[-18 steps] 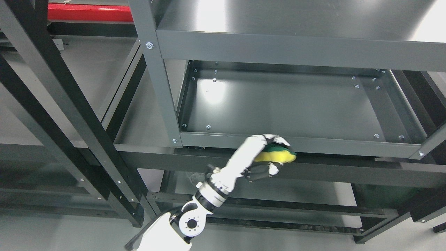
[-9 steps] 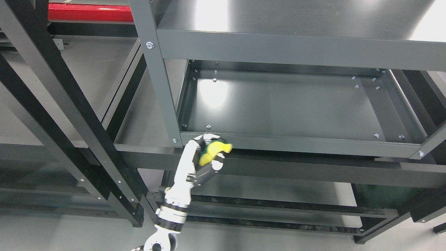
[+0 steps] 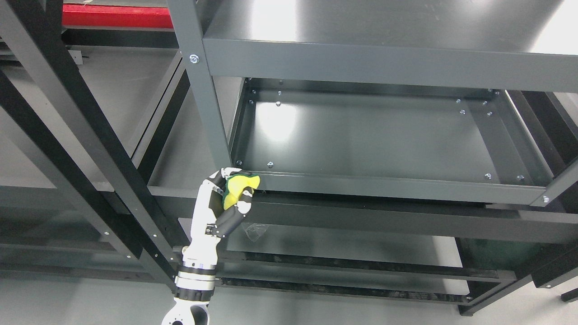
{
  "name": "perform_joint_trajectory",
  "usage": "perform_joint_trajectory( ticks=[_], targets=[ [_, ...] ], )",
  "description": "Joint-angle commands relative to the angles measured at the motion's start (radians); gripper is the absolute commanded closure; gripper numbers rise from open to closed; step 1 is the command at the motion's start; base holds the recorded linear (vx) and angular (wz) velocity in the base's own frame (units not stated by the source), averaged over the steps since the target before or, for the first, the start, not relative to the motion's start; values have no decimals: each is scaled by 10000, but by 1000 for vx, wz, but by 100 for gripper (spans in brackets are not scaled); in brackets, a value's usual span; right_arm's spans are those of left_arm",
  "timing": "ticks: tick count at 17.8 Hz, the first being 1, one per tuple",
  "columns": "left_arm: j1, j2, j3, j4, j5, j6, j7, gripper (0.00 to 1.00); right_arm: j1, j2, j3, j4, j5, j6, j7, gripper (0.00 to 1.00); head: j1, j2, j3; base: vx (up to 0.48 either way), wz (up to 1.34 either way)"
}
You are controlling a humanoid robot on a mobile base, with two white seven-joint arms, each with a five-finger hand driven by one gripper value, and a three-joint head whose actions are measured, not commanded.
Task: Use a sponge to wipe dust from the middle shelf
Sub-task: 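Withdraw the left hand holding the sponge out of the shelf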
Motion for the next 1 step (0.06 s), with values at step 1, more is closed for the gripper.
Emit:
perform_joint_trajectory(
  ticks=[1],
  targets=[
    [89,170,670,-552,127,-19,-75,100,0,-175,-1,-174,0,3,1,0,0,0,0,0,0]
  ],
)
